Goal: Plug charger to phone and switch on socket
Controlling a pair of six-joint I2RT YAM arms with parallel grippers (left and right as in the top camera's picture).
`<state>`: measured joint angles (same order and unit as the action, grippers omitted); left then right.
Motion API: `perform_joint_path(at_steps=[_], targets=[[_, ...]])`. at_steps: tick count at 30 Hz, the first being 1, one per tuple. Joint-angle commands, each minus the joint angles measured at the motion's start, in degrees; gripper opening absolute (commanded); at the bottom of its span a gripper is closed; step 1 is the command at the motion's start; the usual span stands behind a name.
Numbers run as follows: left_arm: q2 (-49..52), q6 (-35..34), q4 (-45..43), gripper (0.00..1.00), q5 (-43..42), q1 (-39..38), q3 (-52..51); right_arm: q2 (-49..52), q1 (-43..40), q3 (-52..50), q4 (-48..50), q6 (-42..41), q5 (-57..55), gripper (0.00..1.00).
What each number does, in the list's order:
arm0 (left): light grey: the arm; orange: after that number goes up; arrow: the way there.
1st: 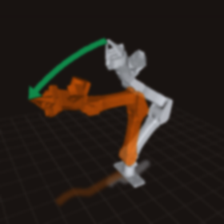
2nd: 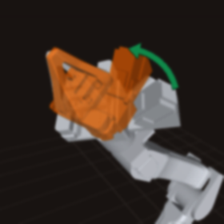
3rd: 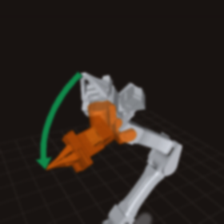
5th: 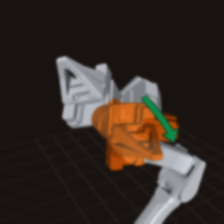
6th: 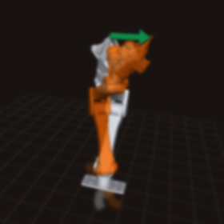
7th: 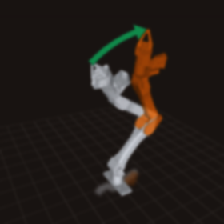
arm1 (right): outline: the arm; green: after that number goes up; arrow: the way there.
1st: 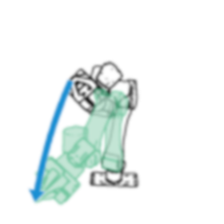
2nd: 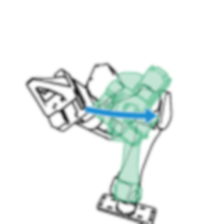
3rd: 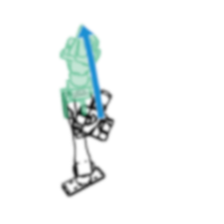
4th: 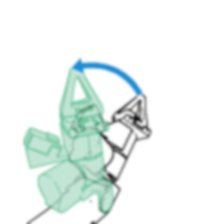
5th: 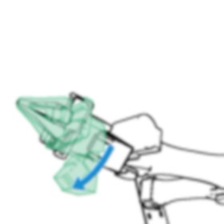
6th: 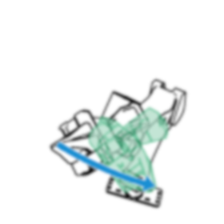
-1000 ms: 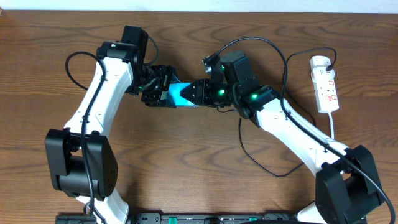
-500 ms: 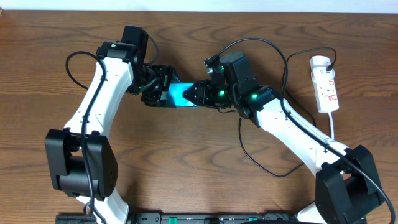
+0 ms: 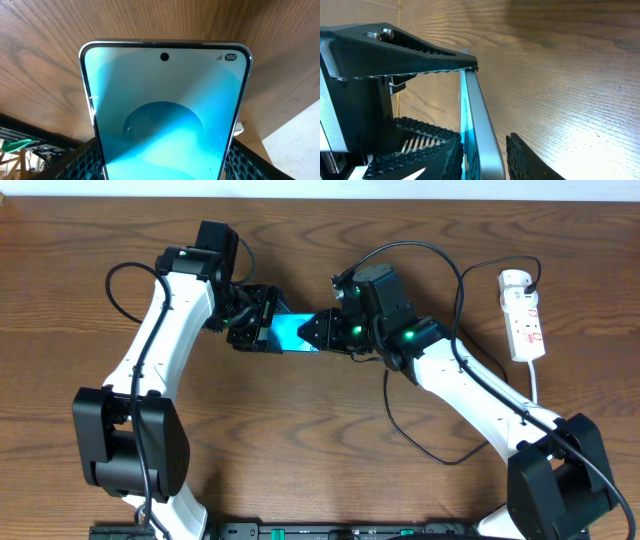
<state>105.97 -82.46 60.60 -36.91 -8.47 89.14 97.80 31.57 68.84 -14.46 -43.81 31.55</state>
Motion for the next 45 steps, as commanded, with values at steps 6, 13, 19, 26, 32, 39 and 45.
perform_joint_path(at_steps=[6, 13, 19, 26, 32, 39, 45], targets=[[-1.51, 0.79, 0.2, 0.07, 0.07, -0.79, 0.13, -0.11, 0.35, 0.7, 0.11, 0.98, -0.42, 0.21], [-1.51, 0.79, 0.22, 0.07, 0.07, -0.94, 0.13, -0.11, 0.35, 0.7, 0.11, 1.01, -0.42, 0.2], [-1.51, 0.79, 0.22, 0.07, 0.04, -1.01, 0.13, -0.11, 0.35, 0.7, 0.11, 0.98, -0.59, 0.19], [-1.51, 0.79, 0.2, 0.07, 0.04, -1.01, 0.13, -0.11, 0.35, 0.7, 0.11, 0.98, -0.81, 0.17], [-1.51, 0.79, 0.22, 0.07, 0.04, -1.01, 0.13, -0.11, 0.35, 0.7, 0.02, 1.01, -1.03, 0.13], [-1.51, 0.83, 0.22, 0.07, 0.07, -1.01, 0.13, -0.11, 0.35, 0.7, 0.02, 1.01, -1.05, 0.1], [-1.51, 0.83, 0.2, 0.07, 0.04, -1.01, 0.13, -0.11, 0.35, 0.7, -0.09, 1.03, -1.11, 0.03]])
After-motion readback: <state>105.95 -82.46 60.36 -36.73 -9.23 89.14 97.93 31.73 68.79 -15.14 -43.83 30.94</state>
